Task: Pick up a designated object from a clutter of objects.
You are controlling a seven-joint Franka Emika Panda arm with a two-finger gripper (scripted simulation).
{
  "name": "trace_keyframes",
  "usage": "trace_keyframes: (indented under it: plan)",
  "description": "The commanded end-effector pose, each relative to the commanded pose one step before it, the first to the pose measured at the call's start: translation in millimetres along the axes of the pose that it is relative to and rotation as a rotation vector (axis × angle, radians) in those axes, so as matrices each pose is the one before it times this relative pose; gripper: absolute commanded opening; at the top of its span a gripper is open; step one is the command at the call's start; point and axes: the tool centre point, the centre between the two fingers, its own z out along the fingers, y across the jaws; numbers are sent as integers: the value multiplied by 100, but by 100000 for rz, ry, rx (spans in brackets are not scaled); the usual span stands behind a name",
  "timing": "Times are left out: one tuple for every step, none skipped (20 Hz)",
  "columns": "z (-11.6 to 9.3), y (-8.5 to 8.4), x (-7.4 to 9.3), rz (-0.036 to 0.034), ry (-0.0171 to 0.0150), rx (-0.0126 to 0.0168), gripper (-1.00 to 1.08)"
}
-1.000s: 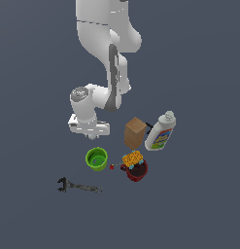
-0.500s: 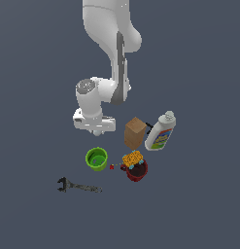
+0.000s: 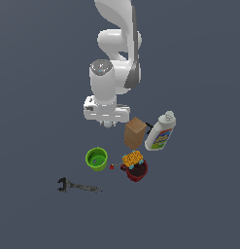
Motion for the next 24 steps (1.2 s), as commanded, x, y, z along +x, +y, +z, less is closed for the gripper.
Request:
trace_keyframes:
  plan:
    - [-2265, -1940, -274, 31, 63, -232, -100]
    - [-939, -812, -97, 2, 6, -48, -100]
    - [-937, -813, -96, 2, 9, -68, -100]
    - [-924, -794, -93, 0, 0, 0, -100]
    - [-919, -801, -93, -1, 10, -68, -100]
    - [-912, -795, -92, -3, 7, -48, -100]
    - [-908, -782, -89, 0, 0, 0, -100]
    - [-906, -782, -88, 0, 0, 0, -100]
    - [-905, -808, -90, -25, 9, -64, -100]
    - [-906, -786, -85, 0, 0, 0, -100]
    - [-907, -790, -84, 0, 0, 0, -100]
    - [-910, -794, -83, 0, 0, 0, -100]
    - [-914, -800, -81, 0, 0, 0, -100]
    - [-917, -823, -82, -74, -17, 61, -100]
    - [-923, -812, -77, 0, 0, 0, -100]
    - [-923, -815, -74, 0, 0, 0, -100]
    - [-922, -816, -70, -34, -15, 58, -100]
    - [-921, -819, -66, 0, 0, 0, -100]
    - [-919, -815, -61, -31, -15, 60, -100]
    - [-909, -806, -56, -28, -15, 61, -100]
    - [-880, -792, -49, 0, 0, 0, -100]
    - [-841, -745, -40, -21, -15, 64, -100]
    - [-796, -708, -32, -12, -10, 46, -100]
    - [-746, -679, -25, 0, 0, 0, -100]
